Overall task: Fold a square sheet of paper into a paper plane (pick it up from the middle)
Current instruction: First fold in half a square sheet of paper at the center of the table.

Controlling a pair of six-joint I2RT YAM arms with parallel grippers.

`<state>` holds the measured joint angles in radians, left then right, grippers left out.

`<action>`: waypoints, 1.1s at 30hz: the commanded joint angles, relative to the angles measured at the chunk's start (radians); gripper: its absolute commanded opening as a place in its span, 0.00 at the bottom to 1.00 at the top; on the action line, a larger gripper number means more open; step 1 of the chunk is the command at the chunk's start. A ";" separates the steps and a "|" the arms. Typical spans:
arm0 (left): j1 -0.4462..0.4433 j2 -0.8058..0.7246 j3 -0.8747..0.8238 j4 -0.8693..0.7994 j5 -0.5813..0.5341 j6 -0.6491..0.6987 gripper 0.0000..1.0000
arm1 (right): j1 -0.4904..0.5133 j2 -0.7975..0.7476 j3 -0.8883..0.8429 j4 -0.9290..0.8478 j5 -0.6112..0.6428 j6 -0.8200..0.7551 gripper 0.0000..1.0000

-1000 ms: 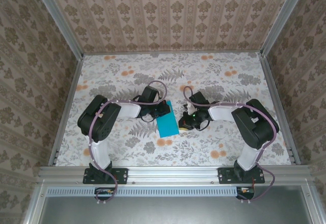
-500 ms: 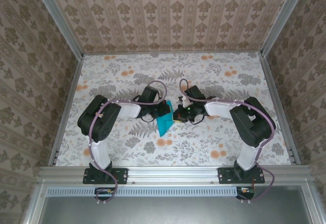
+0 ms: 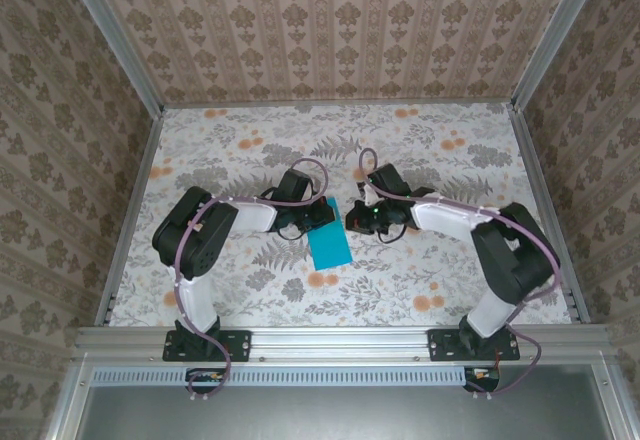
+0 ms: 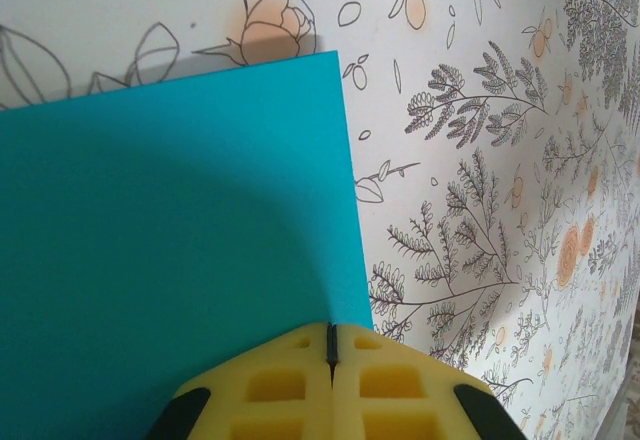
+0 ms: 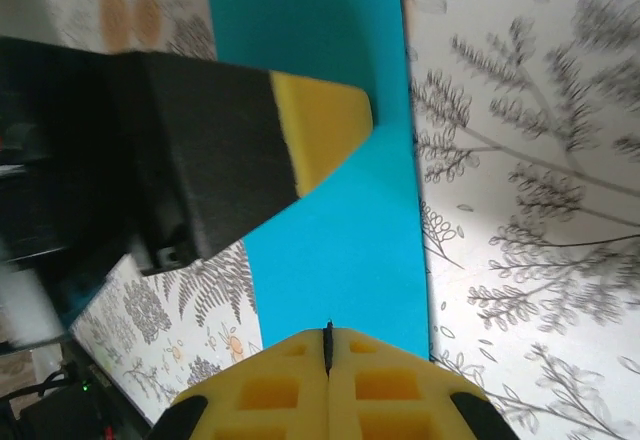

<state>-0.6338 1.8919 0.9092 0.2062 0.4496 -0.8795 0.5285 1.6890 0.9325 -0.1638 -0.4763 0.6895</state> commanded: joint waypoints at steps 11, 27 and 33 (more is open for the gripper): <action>-0.003 0.071 -0.050 -0.136 -0.092 -0.009 0.00 | 0.033 0.154 0.003 0.073 -0.114 0.021 0.00; 0.003 0.058 -0.054 -0.125 -0.080 -0.006 0.00 | 0.023 -0.109 -0.203 -0.124 -0.105 -0.134 0.00; -0.004 0.021 -0.008 -0.098 -0.009 0.058 0.00 | 0.008 -0.122 -0.119 0.014 -0.047 -0.094 0.00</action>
<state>-0.6331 1.8912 0.9066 0.2150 0.4606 -0.8745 0.5488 1.5681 0.7570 -0.2081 -0.5625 0.5949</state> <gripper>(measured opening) 0.048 0.061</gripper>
